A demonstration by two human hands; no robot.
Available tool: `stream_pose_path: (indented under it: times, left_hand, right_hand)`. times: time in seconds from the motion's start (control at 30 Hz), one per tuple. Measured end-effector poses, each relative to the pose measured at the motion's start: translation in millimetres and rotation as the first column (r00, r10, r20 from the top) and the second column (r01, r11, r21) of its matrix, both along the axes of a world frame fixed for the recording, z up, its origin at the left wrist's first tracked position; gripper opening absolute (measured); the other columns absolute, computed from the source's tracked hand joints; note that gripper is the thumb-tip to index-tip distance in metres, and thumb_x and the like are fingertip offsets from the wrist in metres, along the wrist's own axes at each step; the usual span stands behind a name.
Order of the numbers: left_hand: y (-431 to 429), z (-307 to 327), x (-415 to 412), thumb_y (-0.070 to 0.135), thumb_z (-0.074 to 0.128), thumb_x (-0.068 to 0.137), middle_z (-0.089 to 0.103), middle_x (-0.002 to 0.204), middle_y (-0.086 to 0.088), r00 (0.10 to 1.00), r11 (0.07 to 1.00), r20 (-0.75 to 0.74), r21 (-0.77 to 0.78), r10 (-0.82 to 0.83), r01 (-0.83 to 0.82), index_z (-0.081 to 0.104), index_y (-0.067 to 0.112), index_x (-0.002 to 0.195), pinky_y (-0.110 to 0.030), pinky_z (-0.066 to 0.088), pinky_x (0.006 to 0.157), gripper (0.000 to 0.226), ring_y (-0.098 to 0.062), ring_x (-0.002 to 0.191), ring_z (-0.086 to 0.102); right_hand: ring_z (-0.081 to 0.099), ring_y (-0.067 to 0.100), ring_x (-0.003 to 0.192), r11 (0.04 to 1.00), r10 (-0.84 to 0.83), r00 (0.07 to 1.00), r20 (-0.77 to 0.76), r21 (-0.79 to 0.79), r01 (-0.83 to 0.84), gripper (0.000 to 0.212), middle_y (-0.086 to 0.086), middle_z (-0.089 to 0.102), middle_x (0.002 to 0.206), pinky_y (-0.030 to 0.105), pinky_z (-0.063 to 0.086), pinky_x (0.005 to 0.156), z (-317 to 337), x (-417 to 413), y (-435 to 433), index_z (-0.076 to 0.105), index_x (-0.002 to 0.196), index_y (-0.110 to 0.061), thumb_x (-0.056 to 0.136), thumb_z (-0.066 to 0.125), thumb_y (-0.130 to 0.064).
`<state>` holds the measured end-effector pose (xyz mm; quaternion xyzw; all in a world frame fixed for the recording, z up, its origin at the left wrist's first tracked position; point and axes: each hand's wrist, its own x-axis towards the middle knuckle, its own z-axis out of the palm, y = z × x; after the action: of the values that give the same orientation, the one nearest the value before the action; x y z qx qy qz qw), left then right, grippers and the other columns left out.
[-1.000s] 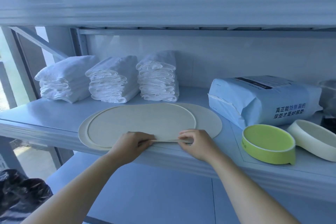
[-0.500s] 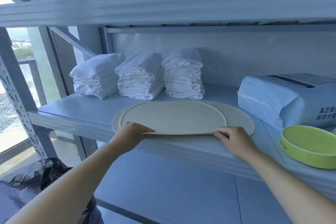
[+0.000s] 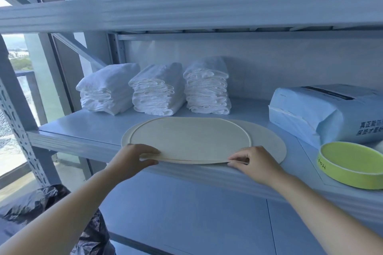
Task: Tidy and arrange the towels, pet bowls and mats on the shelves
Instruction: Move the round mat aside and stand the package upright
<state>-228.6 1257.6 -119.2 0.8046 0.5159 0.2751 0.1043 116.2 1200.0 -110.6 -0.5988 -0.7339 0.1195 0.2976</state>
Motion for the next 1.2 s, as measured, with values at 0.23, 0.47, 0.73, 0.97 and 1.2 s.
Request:
stream_pose_path:
  times: [0.23,0.47,0.73,0.97,1.2]
  left_hand:
    - [0.0,2.2,-2.3,0.029,0.073,0.078,0.062,0.082,0.03,0.998,0.993,0.03,0.101,0.057,-0.06,0.073,0.034,0.083,-0.015,0.045,0.076,0.006,-0.001,0.083,0.064]
    - [7.4,8.6,-11.5,0.069,0.066,0.061,0.062,0.1,0.026,1.0,0.994,-0.005,-0.106,0.018,-0.018,0.062,0.049,0.087,-0.026,0.044,0.086,0.033,-0.001,0.096,0.057]
    - [55.7,5.4,12.5,0.085,0.033,0.068,0.049,0.133,0.018,0.996,0.972,0.007,-0.219,-0.089,0.088,0.057,0.042,0.12,-0.023,0.029,0.106,0.072,-0.004,0.125,0.043]
    - [100.0,0.8,24.8,0.054,0.031,0.094,0.025,0.151,0.014,0.96,0.956,-0.186,-0.244,-0.211,0.163,0.037,0.048,0.135,-0.025,0.012,0.112,0.043,-0.007,0.139,0.022]
    - [151.6,1.8,49.4,0.051,0.032,0.094,0.027,0.151,0.005,0.939,0.959,-0.234,-0.189,-0.251,0.21,0.036,0.043,0.137,-0.029,0.014,0.116,0.044,-0.014,0.139,0.025]
  right_hand:
    - [0.059,-0.007,0.076,0.999,0.005,1.0,-0.019,0.036,-0.004,0.011,-0.02,0.066,0.07,0.012,0.042,0.065,2.1,-5.5,0.9,0.073,0.074,-0.023,0.081,0.07,-0.031]
    - [0.061,-0.011,0.075,0.997,0.012,0.995,-0.103,-0.079,-0.02,0.014,-0.022,0.069,0.079,0.01,0.044,0.069,8.5,-5.9,7.9,0.074,0.08,-0.028,0.081,0.067,-0.04]
    - [0.054,0.004,0.109,0.998,-0.043,0.999,-0.024,-0.041,0.042,0.024,-0.011,0.064,0.113,0.014,0.034,0.088,1.4,-10.0,42.6,0.068,0.104,-0.021,0.088,0.061,-0.037]
    - [0.043,0.009,0.125,0.993,-0.099,0.988,0.117,-0.047,0.106,0.038,-0.007,0.049,0.134,0.013,0.027,0.097,-8.0,-16.5,77.5,0.058,0.122,-0.017,0.092,0.053,-0.039]
    - [0.042,0.013,0.126,0.989,-0.124,0.97,0.207,-0.058,0.138,0.04,-0.005,0.047,0.134,0.025,0.03,0.107,-9.3,-13.9,113.3,0.055,0.124,-0.018,0.092,0.051,-0.041]
